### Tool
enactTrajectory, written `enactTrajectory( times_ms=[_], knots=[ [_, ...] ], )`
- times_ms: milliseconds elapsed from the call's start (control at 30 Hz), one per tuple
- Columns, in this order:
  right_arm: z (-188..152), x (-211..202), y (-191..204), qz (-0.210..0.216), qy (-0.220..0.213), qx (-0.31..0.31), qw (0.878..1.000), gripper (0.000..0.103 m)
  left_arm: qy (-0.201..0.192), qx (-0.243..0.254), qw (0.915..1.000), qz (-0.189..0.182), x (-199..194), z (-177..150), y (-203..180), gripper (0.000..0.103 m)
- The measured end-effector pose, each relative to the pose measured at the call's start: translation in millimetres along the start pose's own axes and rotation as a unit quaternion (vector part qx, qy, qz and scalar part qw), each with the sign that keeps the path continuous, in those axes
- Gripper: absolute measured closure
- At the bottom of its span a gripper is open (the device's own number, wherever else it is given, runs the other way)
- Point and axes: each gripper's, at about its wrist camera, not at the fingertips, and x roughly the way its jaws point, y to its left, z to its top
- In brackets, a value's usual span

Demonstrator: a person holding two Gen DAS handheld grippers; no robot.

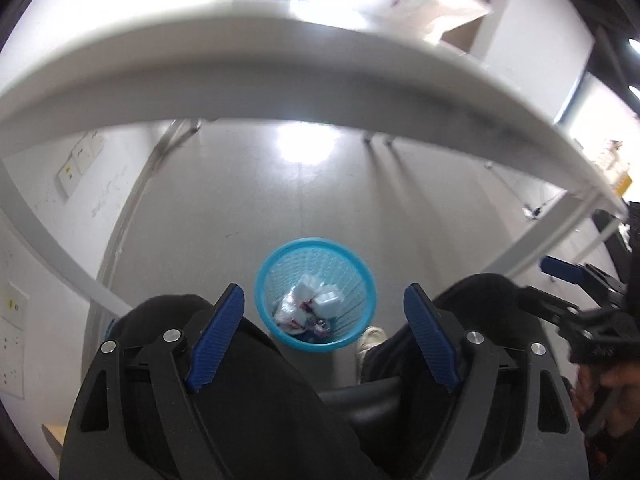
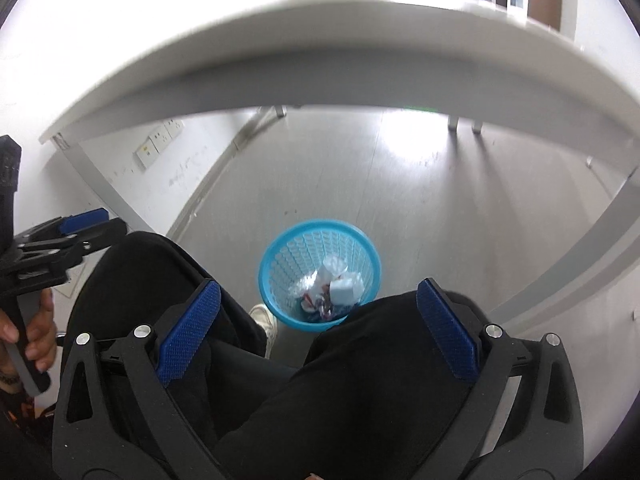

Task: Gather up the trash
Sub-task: 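Raise both grippers back to the HP box and red-printed bag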

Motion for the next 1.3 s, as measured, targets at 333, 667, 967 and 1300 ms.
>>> enactTrajectory(
  times_ms=[333, 667, 967, 1300],
  knots=[
    [31.5, -69.6, 18.9, 0.034, -0.080, -0.012, 0.996, 0.009, -0.081, 0.078, 0.9933, 0.023, -70.3, 20.5, -14.6, 0.006],
    [89.7, -95.5, 20.7, 0.024, -0.134, -0.008, 0.991, 0.009, -0.114, 0.120, 0.9843, 0.062, -66.6, 53.2, -28.9, 0.006],
    [139.8, -75.7, 5.0, 0.016, -0.144, 0.012, 0.989, 0.009, -0.133, 0.115, 0.9837, 0.039, -64.0, 117.7, -26.1, 0.006],
    [203.3, -56.9, -15.2, -0.002, -0.142, 0.022, 0.990, 0.009, -0.138, 0.137, 0.9803, 0.031, -44.7, 199.2, -29.3, 0.006]
  ],
)
